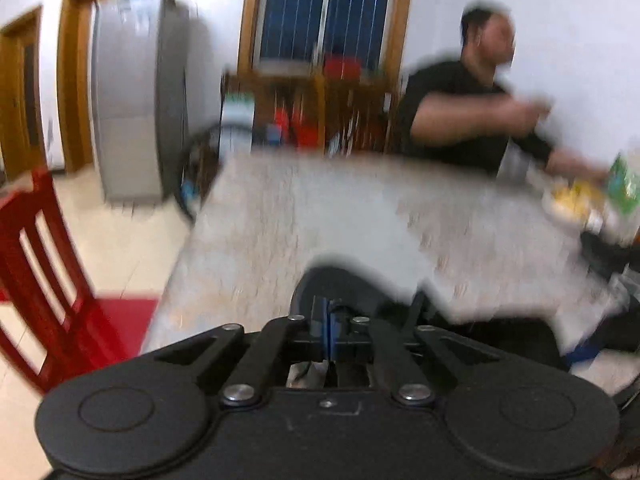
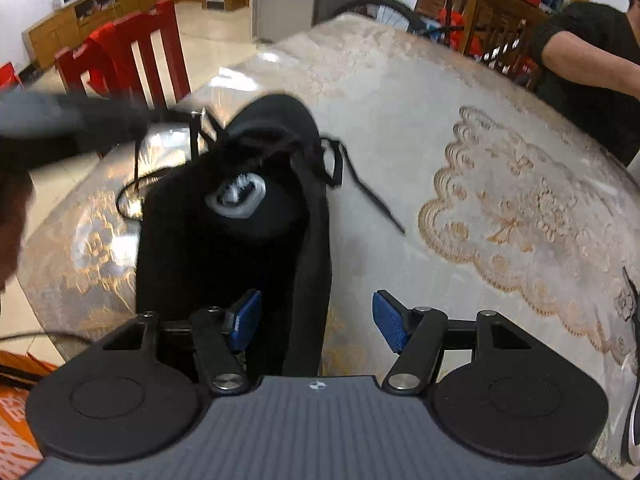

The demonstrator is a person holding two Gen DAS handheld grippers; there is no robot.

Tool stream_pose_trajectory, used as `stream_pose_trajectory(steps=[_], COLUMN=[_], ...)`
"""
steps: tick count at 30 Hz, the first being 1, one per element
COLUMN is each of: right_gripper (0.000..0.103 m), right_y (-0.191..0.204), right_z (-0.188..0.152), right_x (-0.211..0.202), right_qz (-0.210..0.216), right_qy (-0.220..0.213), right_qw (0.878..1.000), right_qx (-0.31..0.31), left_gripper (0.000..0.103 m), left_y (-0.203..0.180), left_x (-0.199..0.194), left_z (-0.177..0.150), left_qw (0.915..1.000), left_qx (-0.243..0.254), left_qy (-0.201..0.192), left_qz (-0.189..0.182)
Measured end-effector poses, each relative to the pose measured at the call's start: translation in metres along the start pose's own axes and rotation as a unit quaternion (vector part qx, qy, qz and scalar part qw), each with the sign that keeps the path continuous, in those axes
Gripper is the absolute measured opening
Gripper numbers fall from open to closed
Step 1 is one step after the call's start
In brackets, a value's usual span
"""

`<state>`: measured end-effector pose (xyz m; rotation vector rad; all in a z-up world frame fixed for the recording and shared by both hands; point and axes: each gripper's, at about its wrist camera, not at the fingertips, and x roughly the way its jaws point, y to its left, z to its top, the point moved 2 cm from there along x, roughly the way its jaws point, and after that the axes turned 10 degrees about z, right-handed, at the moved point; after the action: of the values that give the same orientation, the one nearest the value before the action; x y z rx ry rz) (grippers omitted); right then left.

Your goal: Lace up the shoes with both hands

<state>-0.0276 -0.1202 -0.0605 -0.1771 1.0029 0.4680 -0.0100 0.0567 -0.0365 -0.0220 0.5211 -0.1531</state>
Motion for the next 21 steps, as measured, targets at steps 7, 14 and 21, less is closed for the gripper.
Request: stream_pose_trajectory(steps=[7, 14, 21], right_gripper=[0.066, 0.07, 0.074], right_y=[-0.006, -0.007, -0.01], right_z=[-0.001, -0.001, -0.001], right_x=[0.003, 0.005, 0.006], right_qz=[-0.007, -0.016, -0.024], right_qy=[0.014, 0.018, 0.019], right_qw=[1.0, 0.999, 0.997], right_qx=[0.021, 0.043, 0.068], left_gripper=[0.001, 0.001, 0.001], left_y=[0.011, 0.034, 0.024], left_x=[-0.049, -0.077, -0.084], left_z=[0.056, 0.101, 0.104], left_qw=[0.9849, 0.9711, 0.9759], left_qx=[-0.046, -0.085, -0.05], left_qy=[-0.164, -0.212, -0.197], left_qz=[-0.034, -0.069, -0.079])
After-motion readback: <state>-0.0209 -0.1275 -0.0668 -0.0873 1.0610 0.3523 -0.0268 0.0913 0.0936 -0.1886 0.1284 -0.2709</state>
